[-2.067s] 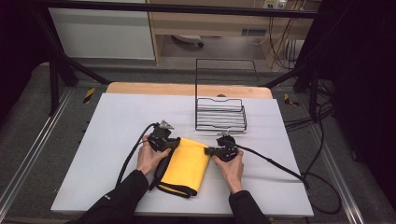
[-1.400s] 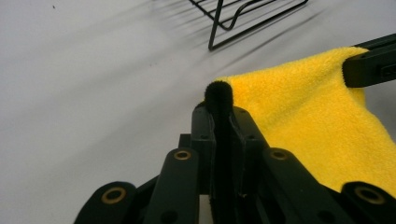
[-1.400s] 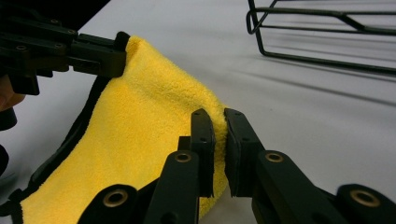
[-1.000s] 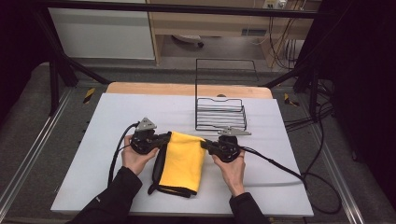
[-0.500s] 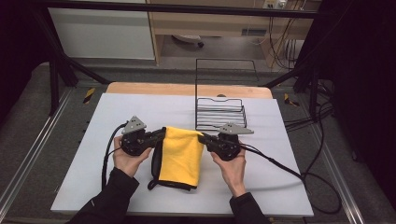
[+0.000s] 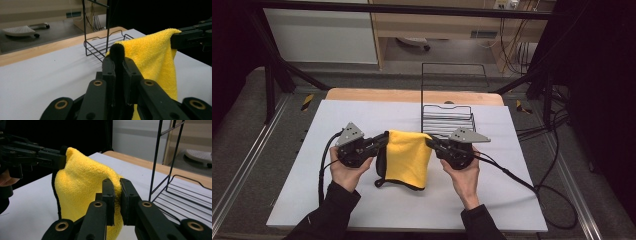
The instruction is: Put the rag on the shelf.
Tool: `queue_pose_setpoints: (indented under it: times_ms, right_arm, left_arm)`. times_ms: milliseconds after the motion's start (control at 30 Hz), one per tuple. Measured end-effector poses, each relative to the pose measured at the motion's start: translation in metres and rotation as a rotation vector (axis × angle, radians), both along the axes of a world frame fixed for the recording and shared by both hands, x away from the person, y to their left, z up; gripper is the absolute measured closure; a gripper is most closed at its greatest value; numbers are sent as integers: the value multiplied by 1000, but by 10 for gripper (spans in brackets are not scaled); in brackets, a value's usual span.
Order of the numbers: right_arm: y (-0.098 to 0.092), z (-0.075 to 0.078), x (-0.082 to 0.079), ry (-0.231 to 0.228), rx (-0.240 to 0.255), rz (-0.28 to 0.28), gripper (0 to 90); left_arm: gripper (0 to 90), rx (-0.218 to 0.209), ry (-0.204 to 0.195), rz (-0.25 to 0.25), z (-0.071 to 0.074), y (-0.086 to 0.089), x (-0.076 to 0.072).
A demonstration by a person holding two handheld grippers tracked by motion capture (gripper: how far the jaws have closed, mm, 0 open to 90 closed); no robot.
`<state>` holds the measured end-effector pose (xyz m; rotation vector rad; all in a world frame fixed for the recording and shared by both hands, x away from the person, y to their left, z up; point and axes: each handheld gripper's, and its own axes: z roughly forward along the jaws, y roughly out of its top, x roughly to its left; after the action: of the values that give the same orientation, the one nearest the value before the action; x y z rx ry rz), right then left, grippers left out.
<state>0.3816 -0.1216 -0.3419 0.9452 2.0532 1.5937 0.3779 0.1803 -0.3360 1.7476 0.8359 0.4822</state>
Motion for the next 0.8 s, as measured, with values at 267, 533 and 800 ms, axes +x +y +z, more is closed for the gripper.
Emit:
queue_pose_setpoints:
  times_ms: [267,533,800]
  right_arm:
    - [-1,13,-5,-63,3,-2,835]
    - [-7,25,-9,-106,-1,-15,836]
    - [-16,43,-12,-161,-3,-42,836]
  left_arm:
    - [812,-29,-50,11,8,-2,-4]
    - [812,-43,-88,8,19,-9,-5]
    - [812,-81,-139,9,31,-20,-7]
